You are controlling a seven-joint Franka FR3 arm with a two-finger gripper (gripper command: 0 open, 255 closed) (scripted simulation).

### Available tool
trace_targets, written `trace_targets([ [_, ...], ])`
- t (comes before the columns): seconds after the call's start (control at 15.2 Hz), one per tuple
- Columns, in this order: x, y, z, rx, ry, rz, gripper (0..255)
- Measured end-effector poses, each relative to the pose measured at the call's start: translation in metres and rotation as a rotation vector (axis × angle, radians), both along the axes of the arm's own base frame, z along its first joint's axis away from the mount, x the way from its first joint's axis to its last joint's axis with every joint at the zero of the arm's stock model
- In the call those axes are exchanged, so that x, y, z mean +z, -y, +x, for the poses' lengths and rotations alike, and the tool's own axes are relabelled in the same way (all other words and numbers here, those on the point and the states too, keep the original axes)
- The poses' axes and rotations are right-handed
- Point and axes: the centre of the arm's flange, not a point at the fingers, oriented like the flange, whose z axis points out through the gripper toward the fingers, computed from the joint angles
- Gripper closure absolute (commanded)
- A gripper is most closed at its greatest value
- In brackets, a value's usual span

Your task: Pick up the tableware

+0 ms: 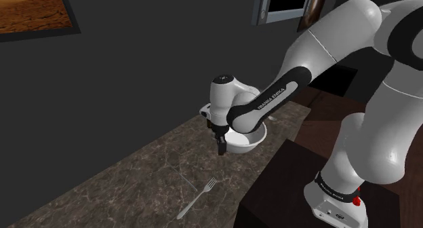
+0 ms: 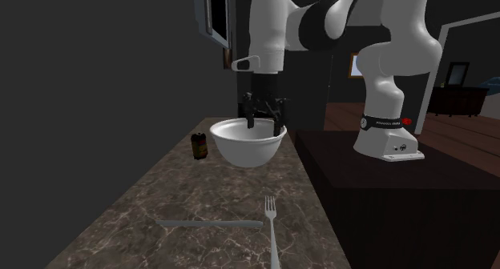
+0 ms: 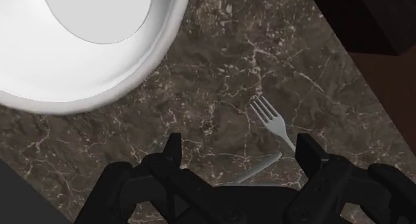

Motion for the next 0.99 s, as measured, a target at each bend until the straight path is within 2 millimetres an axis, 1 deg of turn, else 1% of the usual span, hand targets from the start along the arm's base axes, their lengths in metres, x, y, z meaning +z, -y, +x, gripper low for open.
trace_targets([
  [0.2, -0.029, -0.027, -0.001, 0.093, -0.007, -0.001, 0],
  [0.26, -0.043, -0.034, 0.001, 0.124, -0.009, -0.002, 0],
  [0.46, -0.075, -0.058, -0.004, 0.217, -0.016, -0.003, 0],
  [0.59, -0.096, -0.067, -0.004, 0.279, -0.021, -0.003, 0],
  [0.73, -0.12, -0.08, -0.008, 0.341, -0.026, -0.004, 0],
  [0.86, -0.141, -0.098, -0.013, 0.403, -0.031, -0.005, 0],
  [0.99, -0.153, -0.103, -0.016, 0.431, -0.033, -0.005, 0],
])
